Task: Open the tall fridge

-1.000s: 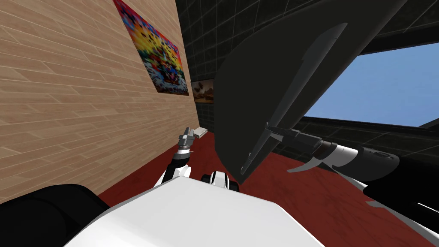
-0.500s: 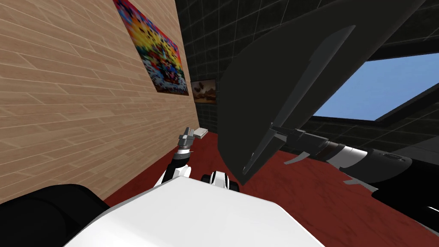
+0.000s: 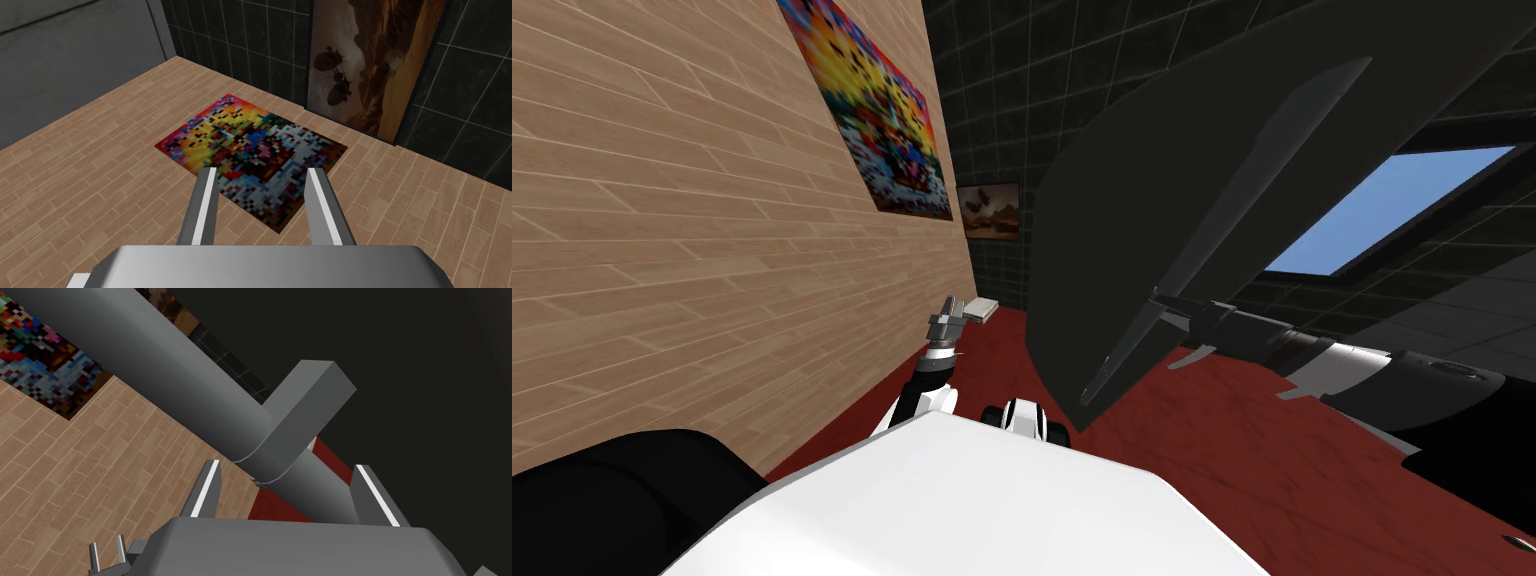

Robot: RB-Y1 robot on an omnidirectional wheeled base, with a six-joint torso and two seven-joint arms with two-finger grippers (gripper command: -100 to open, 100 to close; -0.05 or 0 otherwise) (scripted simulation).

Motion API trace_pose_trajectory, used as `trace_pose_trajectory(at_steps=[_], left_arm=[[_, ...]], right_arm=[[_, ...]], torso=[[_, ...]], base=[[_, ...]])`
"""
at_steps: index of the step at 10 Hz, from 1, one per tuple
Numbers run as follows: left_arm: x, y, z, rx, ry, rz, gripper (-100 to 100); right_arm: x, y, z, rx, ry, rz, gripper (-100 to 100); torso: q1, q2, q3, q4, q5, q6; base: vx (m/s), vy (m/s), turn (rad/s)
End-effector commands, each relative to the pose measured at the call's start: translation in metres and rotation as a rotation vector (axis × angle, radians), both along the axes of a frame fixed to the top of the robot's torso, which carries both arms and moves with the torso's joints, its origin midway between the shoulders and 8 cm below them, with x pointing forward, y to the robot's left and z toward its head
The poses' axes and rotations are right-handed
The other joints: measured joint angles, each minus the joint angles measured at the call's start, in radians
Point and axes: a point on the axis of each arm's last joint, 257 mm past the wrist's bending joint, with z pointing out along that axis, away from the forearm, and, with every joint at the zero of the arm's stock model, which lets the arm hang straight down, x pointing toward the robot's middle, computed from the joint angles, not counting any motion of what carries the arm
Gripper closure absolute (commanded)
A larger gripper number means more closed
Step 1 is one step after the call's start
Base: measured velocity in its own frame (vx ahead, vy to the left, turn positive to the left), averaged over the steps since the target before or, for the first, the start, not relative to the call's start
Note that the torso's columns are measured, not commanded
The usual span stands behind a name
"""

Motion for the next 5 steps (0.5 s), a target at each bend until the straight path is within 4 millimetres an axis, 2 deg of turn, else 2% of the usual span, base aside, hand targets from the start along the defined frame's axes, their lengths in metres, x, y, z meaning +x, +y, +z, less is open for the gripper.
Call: trace_pose_trajectory(at_steps=[1,4,5], left_arm=[[0.0,0.0,0.0,0.0,0.0,0.0,0],[0.0,0.0,0.0,0.0,0.0,0.0,0],[0.0,0.0,0.0,0.0,0.0,0.0,0]], right_arm=[[0.001,-0.016,0.001,0.002,-0.003,-0.047,100],[0.002,-0.025,0.002,0.002,-0.004,-0.07,100],[0.002,-0.033,0.002,0.003,-0.006,-0.094,100]], torso=[[0.003,-0.001,0.0,-0.002,-0.002,0.003],[0.009,-0.005,-0.003,-0.004,0.0,-0.002],[0.007,-0.006,-0.004,-0.004,0.0,-0.005]], base=[[-0.013,0.309,-0.199],[-0.004,0.247,-0.095],[-0.025,0.242,-0.094]])
